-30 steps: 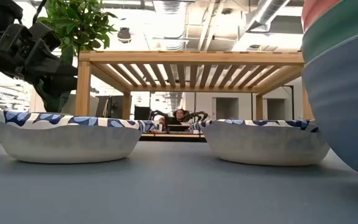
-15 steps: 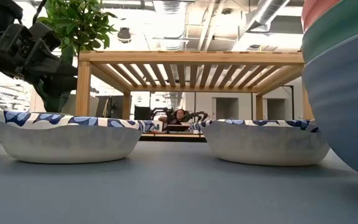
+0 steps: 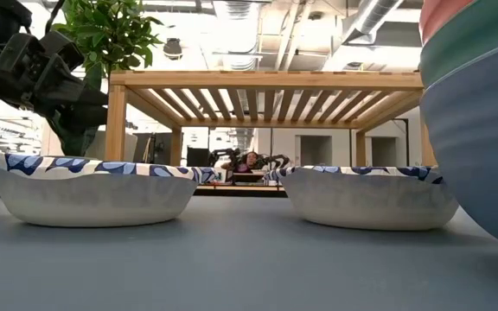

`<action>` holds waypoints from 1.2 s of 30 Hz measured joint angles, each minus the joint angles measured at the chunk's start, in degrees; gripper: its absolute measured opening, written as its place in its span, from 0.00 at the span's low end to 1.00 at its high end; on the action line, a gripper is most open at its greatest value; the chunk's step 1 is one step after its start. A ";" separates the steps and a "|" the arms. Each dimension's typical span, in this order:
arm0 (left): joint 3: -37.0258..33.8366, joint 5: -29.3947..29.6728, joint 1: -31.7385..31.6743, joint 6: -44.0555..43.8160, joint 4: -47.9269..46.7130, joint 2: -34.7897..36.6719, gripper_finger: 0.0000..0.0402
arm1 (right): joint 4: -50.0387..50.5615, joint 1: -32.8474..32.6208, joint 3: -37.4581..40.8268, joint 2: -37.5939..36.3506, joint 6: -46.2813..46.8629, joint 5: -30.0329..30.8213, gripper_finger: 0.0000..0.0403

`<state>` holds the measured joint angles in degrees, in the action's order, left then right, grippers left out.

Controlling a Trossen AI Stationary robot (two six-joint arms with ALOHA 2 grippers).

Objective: Place and stack bowls onto a shelf

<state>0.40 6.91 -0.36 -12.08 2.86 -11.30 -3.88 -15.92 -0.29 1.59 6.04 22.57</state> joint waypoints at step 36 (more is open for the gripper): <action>-0.02 8.40 0.00 -6.18 1.11 0.05 0.63 | -2.12 0.33 0.01 0.01 8.99 0.04 0.24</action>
<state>0.38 15.31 -0.36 -18.26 3.97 -11.25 -6.00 -15.59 -0.28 1.61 15.03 22.61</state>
